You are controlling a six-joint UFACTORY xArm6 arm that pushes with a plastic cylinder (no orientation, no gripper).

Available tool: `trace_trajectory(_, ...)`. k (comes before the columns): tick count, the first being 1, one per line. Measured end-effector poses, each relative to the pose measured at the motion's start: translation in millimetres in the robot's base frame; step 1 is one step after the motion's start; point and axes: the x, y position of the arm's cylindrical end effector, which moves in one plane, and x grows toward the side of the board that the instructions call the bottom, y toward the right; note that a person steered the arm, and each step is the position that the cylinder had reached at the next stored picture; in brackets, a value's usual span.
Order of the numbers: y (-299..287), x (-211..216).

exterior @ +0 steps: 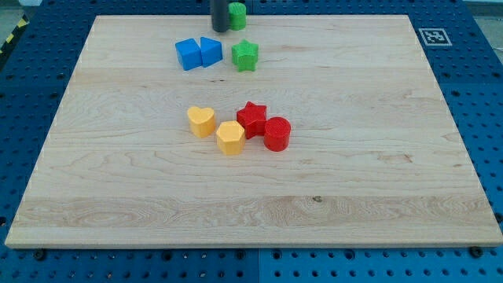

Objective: Move the green circle slightly right

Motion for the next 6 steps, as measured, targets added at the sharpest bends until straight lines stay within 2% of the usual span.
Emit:
trace_trajectory(2,-42.0,8.0)
trace_trajectory(3,-62.4,-28.2)
trace_trajectory(4,-57.5,-30.5)
trace_trajectory(6,67.4,-13.8)
